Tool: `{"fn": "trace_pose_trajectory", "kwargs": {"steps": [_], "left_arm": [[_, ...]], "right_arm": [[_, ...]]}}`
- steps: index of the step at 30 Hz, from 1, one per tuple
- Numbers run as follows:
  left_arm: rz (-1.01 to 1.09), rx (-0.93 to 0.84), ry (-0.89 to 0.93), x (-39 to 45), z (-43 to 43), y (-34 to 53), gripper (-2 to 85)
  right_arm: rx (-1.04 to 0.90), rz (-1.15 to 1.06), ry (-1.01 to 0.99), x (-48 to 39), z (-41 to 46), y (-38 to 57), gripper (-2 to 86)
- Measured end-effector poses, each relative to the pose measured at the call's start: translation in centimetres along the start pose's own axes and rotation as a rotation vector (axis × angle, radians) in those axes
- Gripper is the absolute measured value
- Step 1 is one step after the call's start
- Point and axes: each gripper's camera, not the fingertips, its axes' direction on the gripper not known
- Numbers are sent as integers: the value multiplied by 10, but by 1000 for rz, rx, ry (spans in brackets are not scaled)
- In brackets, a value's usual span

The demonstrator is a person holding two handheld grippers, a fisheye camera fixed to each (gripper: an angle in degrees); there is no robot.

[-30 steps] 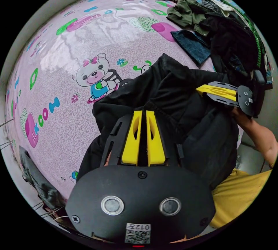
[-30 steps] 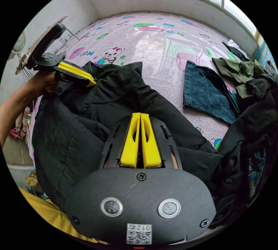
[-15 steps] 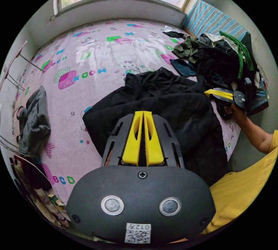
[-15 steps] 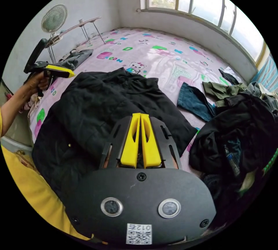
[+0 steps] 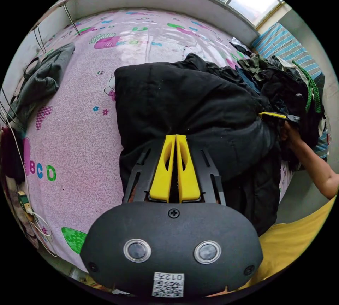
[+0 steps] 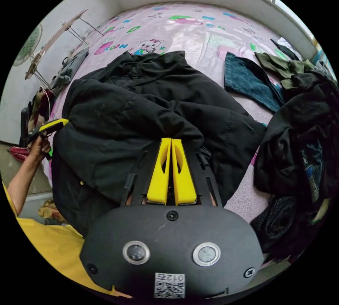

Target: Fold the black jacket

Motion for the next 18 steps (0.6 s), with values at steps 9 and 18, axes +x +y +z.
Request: {"fn": "trace_pose_trajectory", "kwargs": {"steps": [9, 18], "left_arm": [[-21, 23, 30, -26, -87, 97, -2], [-53, -221, -144, -46, -50, 204, -2]], "right_arm": [[130, -159, 6, -52, -46, 96, 0], [-106, -216, 116, -92, 44, 196, -1]]}}
